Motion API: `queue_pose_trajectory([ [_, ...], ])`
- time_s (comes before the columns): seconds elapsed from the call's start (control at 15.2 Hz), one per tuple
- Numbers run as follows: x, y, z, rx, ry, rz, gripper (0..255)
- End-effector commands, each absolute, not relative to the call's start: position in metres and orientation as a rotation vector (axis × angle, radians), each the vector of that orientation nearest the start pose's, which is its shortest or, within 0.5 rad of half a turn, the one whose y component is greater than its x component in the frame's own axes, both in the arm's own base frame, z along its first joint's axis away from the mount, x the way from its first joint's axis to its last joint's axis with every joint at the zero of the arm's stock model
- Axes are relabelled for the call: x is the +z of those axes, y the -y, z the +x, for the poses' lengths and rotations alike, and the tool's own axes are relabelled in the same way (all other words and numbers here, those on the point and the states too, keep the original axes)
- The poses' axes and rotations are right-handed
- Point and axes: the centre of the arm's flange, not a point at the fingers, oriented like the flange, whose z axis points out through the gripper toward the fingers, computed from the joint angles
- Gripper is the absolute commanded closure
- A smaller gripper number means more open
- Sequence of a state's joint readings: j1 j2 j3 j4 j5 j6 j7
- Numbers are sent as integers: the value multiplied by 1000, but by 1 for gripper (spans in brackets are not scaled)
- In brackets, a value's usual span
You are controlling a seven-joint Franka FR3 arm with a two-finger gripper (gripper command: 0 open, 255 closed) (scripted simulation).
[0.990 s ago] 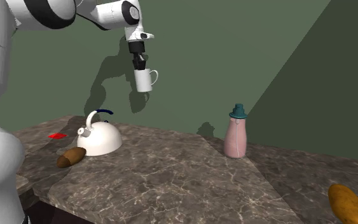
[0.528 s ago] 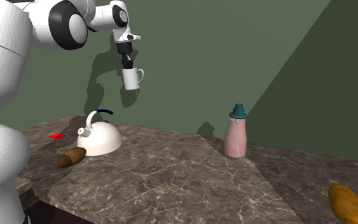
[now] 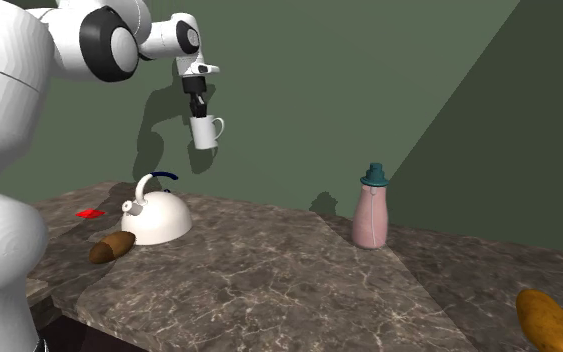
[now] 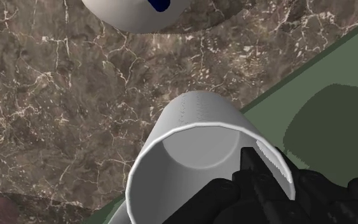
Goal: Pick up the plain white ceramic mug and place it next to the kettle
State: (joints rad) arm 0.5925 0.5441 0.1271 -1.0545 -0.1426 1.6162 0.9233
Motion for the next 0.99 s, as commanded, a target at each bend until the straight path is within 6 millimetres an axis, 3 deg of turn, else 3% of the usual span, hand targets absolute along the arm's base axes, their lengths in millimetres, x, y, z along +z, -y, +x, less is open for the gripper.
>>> queue_pose_trajectory([
  [0.0, 519, -438, 559, -113, -345, -3158, 255],
  [0.92, 445, -438, 559, -113, -345, -3158, 255],
])
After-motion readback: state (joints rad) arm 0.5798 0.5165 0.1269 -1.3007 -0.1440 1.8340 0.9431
